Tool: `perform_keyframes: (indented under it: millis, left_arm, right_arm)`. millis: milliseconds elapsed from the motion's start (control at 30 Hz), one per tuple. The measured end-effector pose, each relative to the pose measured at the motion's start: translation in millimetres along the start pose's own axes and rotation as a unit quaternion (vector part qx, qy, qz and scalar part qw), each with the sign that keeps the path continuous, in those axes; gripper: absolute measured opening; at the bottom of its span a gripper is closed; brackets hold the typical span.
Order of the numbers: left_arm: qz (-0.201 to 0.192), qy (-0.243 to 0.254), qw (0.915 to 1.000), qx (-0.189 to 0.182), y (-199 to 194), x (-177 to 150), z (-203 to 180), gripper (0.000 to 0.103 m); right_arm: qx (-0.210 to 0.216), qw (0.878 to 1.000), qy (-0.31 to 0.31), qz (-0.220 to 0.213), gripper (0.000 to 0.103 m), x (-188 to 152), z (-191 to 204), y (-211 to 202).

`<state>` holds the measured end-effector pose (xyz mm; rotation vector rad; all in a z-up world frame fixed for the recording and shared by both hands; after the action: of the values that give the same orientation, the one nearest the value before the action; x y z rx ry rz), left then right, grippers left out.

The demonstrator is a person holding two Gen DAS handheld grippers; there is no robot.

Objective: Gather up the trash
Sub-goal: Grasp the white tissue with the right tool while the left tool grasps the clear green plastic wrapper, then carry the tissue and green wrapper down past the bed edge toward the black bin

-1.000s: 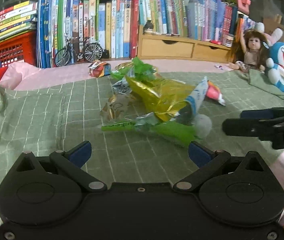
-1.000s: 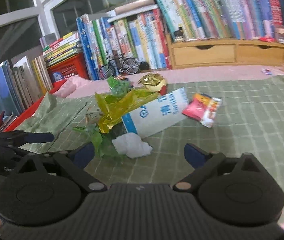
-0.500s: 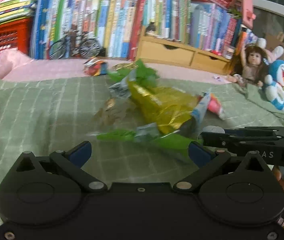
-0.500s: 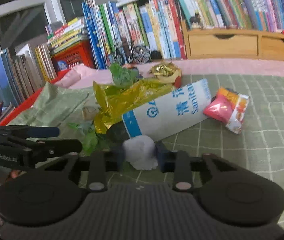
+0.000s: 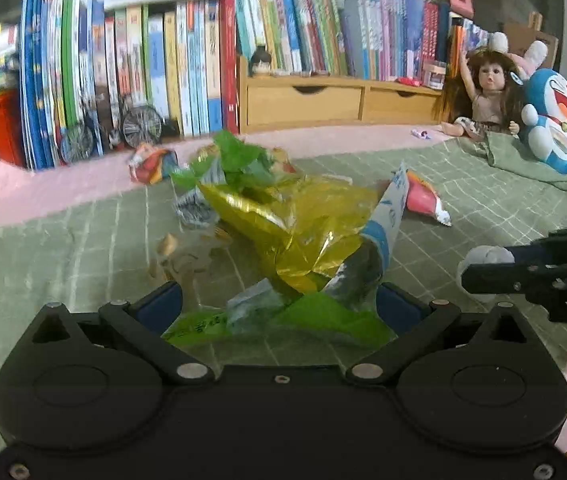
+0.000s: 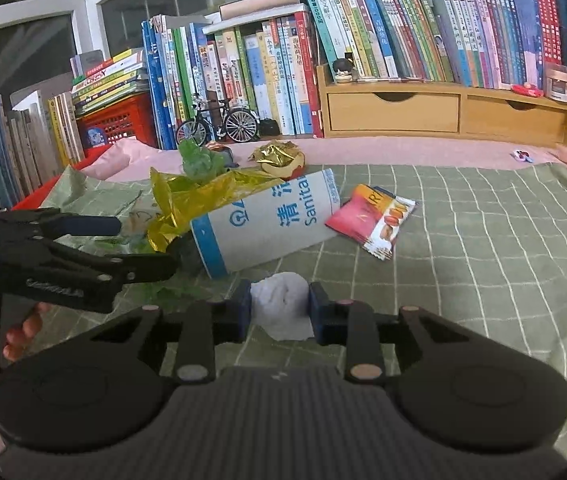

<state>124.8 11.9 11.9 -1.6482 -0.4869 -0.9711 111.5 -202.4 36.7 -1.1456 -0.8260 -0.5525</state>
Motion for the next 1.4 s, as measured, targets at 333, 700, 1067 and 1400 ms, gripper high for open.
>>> perform_keyframes:
  millis: [333, 700, 1067, 1400]
  left_arm:
    - [-0.003, -0.066, 0.9972, -0.033, -0.1, -10.2, 27.9, 0.085]
    - [-0.010, -0.092, 0.9953, -0.030, -16.9, -9.9, 36.2, 0.041]
    - [-0.029, -0.113, 0.9928, -0.024, -59.9, -14.6, 41.4, 0.041]
    - [-0.037, -0.107, 0.9930, -0.032, -105.0, -28.1, 24.0, 0.041]
  right_arm:
    - [0.008, 1.000, 0.004, 0.008, 0.037, -7.8, 3.3, 4.5]
    - [0.016, 1.000, -0.002, 0.005, 0.036, -7.8, 15.4, -3.6]
    - [0.019, 1.000, -0.004, -0.011, 0.036, -5.5, 29.0, -29.8]
    - [0.029, 0.999, -0.009, -0.010, 0.036, -19.8, 50.5, -56.2]
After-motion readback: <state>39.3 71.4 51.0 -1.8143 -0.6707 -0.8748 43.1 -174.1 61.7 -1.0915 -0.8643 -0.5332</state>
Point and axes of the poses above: each gripper's, at about its wrist camera, not at the fingertips, and y roughly the way its jaws point, z to its left, x to its top, the point moved 1 cm from there along y, roughly the way its jaws point, and after that the axes turned 1 degree about z, right-handed, at the moved point
